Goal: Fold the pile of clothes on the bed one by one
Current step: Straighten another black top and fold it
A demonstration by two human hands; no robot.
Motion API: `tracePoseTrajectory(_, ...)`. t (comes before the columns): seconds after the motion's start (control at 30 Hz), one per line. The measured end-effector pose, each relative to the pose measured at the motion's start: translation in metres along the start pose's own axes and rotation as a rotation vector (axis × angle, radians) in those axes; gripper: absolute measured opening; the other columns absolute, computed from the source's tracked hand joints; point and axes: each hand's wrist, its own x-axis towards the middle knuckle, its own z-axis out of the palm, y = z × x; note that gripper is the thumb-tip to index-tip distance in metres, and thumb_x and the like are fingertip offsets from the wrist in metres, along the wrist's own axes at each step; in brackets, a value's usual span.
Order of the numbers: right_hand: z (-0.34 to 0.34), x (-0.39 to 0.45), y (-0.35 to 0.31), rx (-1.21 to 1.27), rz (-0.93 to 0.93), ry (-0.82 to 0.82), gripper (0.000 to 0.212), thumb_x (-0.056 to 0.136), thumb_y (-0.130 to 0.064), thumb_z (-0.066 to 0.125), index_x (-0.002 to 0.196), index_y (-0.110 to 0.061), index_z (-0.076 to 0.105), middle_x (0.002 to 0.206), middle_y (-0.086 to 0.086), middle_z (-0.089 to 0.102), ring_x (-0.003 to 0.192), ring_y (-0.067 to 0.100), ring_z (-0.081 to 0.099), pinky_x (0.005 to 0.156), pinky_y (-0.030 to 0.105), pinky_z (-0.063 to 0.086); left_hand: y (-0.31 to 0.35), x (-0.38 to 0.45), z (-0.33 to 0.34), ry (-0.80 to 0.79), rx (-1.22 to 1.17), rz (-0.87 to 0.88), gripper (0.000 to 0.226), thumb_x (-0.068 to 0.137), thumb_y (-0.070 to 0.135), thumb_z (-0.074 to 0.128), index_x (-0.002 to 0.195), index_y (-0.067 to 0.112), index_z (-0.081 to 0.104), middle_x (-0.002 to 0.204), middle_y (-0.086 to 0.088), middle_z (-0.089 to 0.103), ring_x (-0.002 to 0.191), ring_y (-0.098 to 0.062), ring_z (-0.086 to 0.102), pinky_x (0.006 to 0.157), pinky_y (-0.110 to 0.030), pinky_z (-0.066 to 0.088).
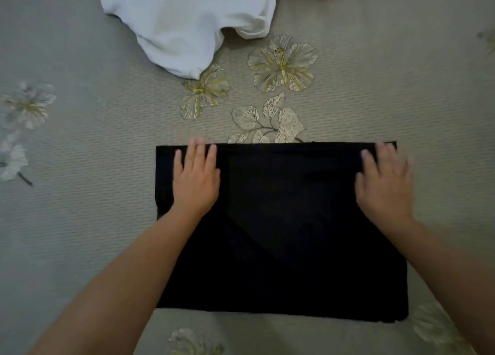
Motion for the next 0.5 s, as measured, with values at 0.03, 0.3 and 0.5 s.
tracePoseTrajectory(0.03,-0.001,-0.012,-0.010,-0.006,-0.070,-0.036,0.043,0.082,-0.019,0.044,0.113,0.008,0.059,0.124,0.031,0.052,0.112,0.049,0.051,0.090,0.068,0.032,0.006,-0.014,0.005,-0.023,-0.004,0.025,0.053,0.090,0.021,0.053,0.136,0.001,0.037,0.145,-0.021,0.032,0.137,-0.035,0.024,0.110,-0.049,0.010)
tracePoseTrajectory(0.3,0.004,-0.110,-0.005,0.044,-0.004,-0.294,0.059,0.086,-0.036,0.031,0.127,0.002,0.049,0.135,0.028,0.043,0.124,0.047,0.041,0.099,0.062,0.030,-0.011,-0.131,0.041,-0.171,-0.085,-0.167,0.078,0.084,0.051,0.016,0.140,-0.002,0.027,0.149,-0.021,0.022,0.140,-0.034,0.015,0.113,-0.043,0.006)
tracePoseTrajectory(0.5,-0.014,-0.141,0.030,0.218,0.252,-0.297,0.052,0.089,-0.022,0.046,0.127,0.014,0.042,0.132,0.036,0.040,0.124,0.047,0.038,0.103,0.049,0.029,-0.022,-0.167,0.036,-0.175,-0.190,-0.269,0.059,0.095,0.028,0.043,0.141,-0.002,0.023,0.150,-0.023,0.016,0.140,-0.035,0.010,0.113,-0.046,0.006)
